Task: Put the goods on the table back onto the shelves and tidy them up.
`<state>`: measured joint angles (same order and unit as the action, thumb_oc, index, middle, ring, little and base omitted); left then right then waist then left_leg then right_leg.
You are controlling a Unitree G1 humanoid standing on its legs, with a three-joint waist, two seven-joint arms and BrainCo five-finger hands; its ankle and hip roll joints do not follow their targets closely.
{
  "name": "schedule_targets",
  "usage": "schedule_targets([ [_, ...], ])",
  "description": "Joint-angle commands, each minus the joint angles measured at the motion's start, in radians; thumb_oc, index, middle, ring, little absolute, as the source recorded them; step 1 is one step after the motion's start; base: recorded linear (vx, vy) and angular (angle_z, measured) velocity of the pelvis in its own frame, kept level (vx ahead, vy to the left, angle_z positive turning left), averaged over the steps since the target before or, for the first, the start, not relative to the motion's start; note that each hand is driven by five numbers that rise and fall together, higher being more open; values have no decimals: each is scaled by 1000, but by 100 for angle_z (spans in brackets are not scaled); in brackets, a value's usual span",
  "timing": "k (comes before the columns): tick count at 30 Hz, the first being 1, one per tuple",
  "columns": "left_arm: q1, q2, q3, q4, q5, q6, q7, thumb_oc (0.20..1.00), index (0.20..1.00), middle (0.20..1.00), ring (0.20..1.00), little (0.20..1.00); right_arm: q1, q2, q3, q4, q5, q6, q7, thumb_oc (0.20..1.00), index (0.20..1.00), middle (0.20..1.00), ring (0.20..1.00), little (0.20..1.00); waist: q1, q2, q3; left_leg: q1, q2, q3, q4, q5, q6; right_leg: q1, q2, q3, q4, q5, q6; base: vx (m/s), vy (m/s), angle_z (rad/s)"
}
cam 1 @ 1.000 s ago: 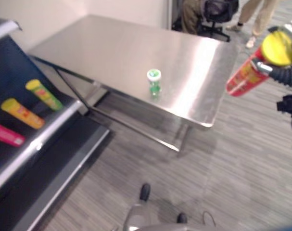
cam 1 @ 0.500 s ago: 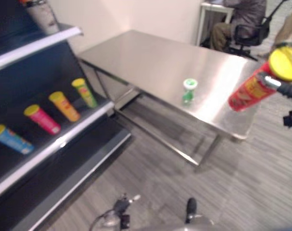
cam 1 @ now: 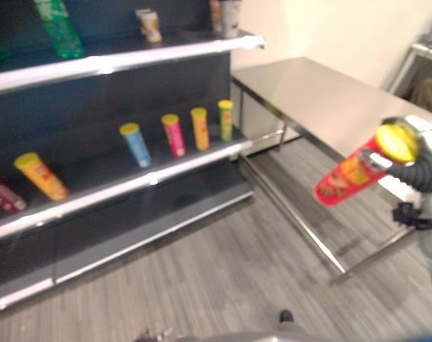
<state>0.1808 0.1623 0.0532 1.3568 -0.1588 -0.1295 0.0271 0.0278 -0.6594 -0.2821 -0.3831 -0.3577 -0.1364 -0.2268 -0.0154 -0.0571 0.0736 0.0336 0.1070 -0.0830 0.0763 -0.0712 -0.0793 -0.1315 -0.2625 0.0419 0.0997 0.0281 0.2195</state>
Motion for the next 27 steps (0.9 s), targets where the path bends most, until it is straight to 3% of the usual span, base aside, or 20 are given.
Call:
schedule_targets([
  [1,-38,-5,-17,19,-10,-7,-28,1000,1000,1000,1000,1000,-46,-8,6,-151,175,-127,57,200,200,200,200,200,0,0,-23,88,-101,10,-161,7,86,18,267,12,155,-86,-116,-16,-18,38],
  [2,-44,-5,-31,16,-9,-10,-37,1000,1000,1000,1000,1000,-50,-1,54,-168,218,-144,91,200,200,200,200,200,4,-11,-26,78,-110,-5,-158,14,88,24,298,34,150,-92,-130,-11,-55,36],
  [4,-53,-12,-74,-2,22,-18,-39,1000,1000,1000,1000,1000,-63,10,210,-186,306,-152,182,200,200,200,200,200,27,-43,-30,50,-139,-29,-129,6,90,75,296,30,39,-72,-148,-10,-117,25],
  [5,-52,-12,-71,-3,23,-18,-39,1000,1000,1000,1000,1000,-69,10,215,-181,306,-153,182,200,200,200,200,200,23,-42,-31,48,-138,-31,-125,3,90,77,296,28,34,-69,-148,12,-119,6],
  [8,-44,2,-76,-86,-48,-31,-35,1000,1000,1000,1000,1000,-157,53,483,-125,454,-137,264,200,200,200,200,200,71,-41,-22,5,-137,-10,-13,-41,85,130,271,11,-83,-32,-149,-1,-82,-5],
  [13,-60,3,-68,-90,-136,-30,-5,1000,1000,1000,1000,1000,-252,116,650,-4,561,-129,274,200,200,200,200,200,94,-32,18,-91,-151,11,176,-52,65,190,242,-26,-131,-31,-166,-30,16,25],
  [18,-61,-7,-24,-89,-208,-29,4,1000,1000,1000,1000,1000,-269,98,662,2,513,-127,258,200,200,200,200,200,92,-24,9,-94,-74,58,108,-23,57,200,216,-58,-134,-49,-162,51,119,62],
  [19,-60,-4,-12,-87,-227,-26,6,1000,1000,1000,1000,1000,-278,84,653,10,473,-123,245,200,200,200,200,200,95,-18,2,-108,-37,36,34,27,39,203,206,-67,-130,-62,-155,92,180,34],
  [20,-60,-4,-12,-87,-227,-26,6,1000,1000,1000,1000,1000,-278,84,653,10,472,-123,244,200,200,200,200,200,94,-18,1,-106,-37,35,29,30,38,202,206,-68,-130,-63,-156,97,218,45],
  [22,-75,8,-9,-70,-235,-25,11,1000,1000,1000,1000,1000,-287,73,643,38,400,-111,208,200,200,200,200,200,100,-6,-1,-158,20,5,-82,117,5,215,188,-67,-114,-105,-147,105,222,41],
  [23,-75,8,-9,-70,-235,-25,11,1000,1000,1000,1000,1000,-287,73,644,38,400,-111,208,200,200,200,200,200,100,-7,-1,-158,20,5,-83,118,5,215,188,-67,-114,-105,-147,179,368,23],
  [25,-86,13,-36,-91,-229,-36,31,1000,1000,1000,1000,1000,-270,80,627,51,358,-100,176,200,200,200,200,200,113,13,6,-249,87,-61,-164,166,-24,241,155,-25,-52,-170,-133,199,469,20],
  [27,-88,16,-42,-95,-218,-37,37,1000,1000,1000,1000,1000,-265,79,623,62,345,-96,169,200,200,200,200,200,114,19,5,-275,98,-79,-164,169,-33,247,143,-13,-36,-184,-127,120,346,-7],
])
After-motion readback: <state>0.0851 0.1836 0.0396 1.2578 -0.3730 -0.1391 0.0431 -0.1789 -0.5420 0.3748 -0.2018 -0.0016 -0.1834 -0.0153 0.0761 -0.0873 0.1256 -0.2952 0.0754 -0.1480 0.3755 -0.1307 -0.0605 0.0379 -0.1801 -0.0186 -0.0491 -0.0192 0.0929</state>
